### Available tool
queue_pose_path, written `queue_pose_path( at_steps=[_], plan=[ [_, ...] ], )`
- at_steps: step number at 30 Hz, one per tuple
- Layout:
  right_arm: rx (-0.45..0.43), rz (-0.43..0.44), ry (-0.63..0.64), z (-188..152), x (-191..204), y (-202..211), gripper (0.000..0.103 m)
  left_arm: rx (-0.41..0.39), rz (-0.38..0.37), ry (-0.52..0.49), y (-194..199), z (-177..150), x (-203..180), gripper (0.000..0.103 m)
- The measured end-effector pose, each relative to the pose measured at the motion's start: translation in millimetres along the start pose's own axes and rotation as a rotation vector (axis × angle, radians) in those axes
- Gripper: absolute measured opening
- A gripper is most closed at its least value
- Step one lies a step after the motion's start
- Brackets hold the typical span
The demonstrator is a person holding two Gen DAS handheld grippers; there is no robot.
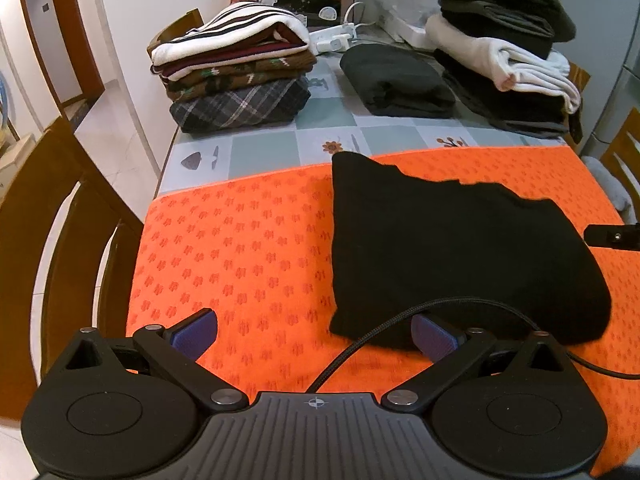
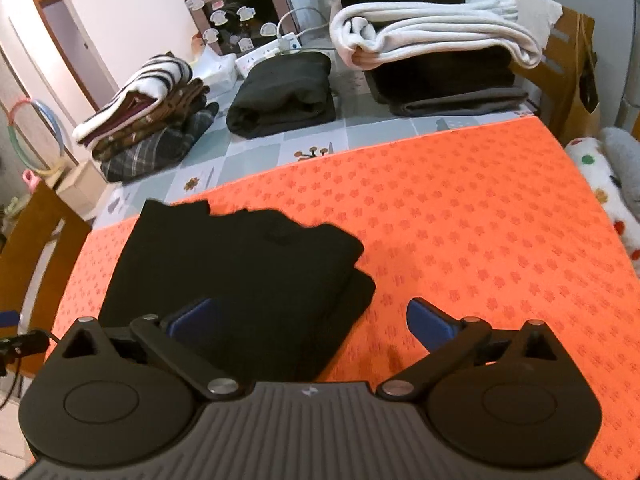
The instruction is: Fold clothes
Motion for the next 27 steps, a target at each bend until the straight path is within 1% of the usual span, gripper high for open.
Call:
queue_pose_path(
  at_steps=[2,3,4,8,9,11,12,13,14,15,18,22,25,27],
  plan=[
    [-0.005,0.025,-0.014,8,-6,-9,0.101,0.007,0.0,0.005,-8,7,-1,0.103],
    [-0.004,0.032,-0.02,12,-9,-14,0.095,0.011,0.0,0.008,-12,10,-2,0.103],
    [-0.001,0.037,-0.026,15,-12,-19,0.088,0.014,0.001,0.012,-14,14,-2,0.103],
    [0.025,0.092,-0.089,27,-26,-43,0.073,0.011,0.008,0.025,-17,25,-3,0.103],
    [0.035,0.101,-0.105,28,-28,-48,0.067,0.011,0.011,0.038,-16,26,-1,0.103],
    [0.055,0.107,-0.127,30,-31,-55,0.061,0.011,0.017,0.062,-14,28,2,0.103],
    [0.06,0.107,-0.127,31,-31,-56,0.049,0.014,0.02,0.079,-13,28,5,0.103],
    [0.065,0.109,-0.125,31,-30,-56,0.034,0.016,0.023,0.096,-11,28,8,0.103],
    [0.061,0.122,-0.126,32,-27,-53,0.029,0.019,0.022,0.115,-9,28,11,0.103],
    [0.052,0.143,-0.126,34,-23,-48,0.02,0.022,0.021,0.134,-7,27,14,0.103],
    [0.02,0.201,-0.095,38,-2,-27,0.014,0.021,0.011,0.193,2,24,25,0.103],
    [0.007,0.29,-0.021,34,46,-1,0.013,0.001,0.008,0.232,14,19,36,0.103],
    [0.043,0.365,0.06,17,92,14,0.012,-0.01,0.004,0.25,21,14,43,0.103],
    [0.092,0.404,0.121,-1,121,19,0.012,-0.013,0.0,0.26,24,10,47,0.103]
  ],
)
Point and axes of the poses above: each gripper's, at about its wrist camera, not at the fingertips, and y roughly against the way its jaws point, x to its left, z to its top, the point moved 9 cm from there along -y, roughly the way its jaws point, and after that the axes turned 13 degrees about z, right-handed, at the moved point
